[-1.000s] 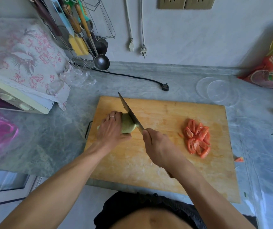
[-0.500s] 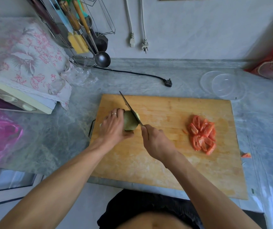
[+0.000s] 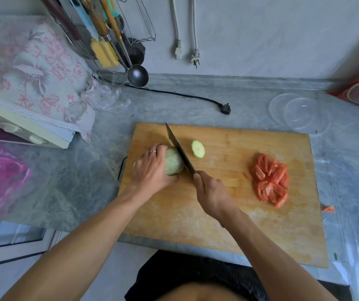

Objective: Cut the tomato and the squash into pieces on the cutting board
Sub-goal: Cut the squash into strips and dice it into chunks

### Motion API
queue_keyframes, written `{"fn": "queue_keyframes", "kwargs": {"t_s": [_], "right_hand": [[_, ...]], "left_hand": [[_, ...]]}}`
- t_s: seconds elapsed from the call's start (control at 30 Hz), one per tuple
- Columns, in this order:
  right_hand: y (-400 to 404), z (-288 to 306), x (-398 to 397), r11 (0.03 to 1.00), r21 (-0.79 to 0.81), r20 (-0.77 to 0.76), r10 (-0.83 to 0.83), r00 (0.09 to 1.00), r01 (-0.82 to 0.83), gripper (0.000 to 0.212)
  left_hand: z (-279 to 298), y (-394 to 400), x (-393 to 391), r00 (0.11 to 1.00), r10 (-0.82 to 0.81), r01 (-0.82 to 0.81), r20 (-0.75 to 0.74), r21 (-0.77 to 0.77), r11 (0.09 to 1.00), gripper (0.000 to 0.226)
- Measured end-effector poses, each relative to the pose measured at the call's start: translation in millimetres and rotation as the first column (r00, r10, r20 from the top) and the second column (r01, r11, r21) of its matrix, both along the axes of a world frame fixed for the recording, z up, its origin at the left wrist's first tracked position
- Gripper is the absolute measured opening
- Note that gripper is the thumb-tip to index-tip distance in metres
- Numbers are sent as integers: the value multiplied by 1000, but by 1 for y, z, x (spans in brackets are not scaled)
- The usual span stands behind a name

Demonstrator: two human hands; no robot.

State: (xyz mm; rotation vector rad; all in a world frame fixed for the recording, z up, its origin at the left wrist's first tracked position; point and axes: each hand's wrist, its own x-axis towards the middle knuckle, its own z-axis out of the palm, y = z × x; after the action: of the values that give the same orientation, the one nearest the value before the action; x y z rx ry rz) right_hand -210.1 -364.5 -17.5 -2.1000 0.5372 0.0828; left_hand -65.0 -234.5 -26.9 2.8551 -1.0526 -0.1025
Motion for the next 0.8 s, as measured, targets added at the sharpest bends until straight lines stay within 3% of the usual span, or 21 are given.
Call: {"fn": "queue_keyframes", "kwargs": {"t_s": [0.2,0.33,0.4,0.53,0.6,0.7,0.8], "right_hand": [[-8,7,-3,1000,15,2,-23,1000,23,31],[-13,15,-18,989,135,-17,-66,998,68,38],[-15,22,-28,979,169,-8,-110,994,109,40],[-29,30,-44,957,180,-1,-229,973,225,41],[-35,30,-53,944,181,-13,-279,960,277,40],[-45,34,-70,920,176,-6,-354,935,349,40],[-52,37,-88,892,182,-1,-420,908,413,38]], "left_hand": [[3,0,-1,998,36,-36,-54,7,999,94],[12,-3,4,982,53,-50,-182,23,999,93],[20,-8,6,976,64,-63,-210,13,998,86],[38,-45,3,988,-107,102,-109,-51,993,56],[36,-73,3,973,-158,168,-171,46,985,46],[26,-107,7,953,-183,249,-240,286,925,55],[21,-120,10,945,-163,264,-283,369,891,47]]}}
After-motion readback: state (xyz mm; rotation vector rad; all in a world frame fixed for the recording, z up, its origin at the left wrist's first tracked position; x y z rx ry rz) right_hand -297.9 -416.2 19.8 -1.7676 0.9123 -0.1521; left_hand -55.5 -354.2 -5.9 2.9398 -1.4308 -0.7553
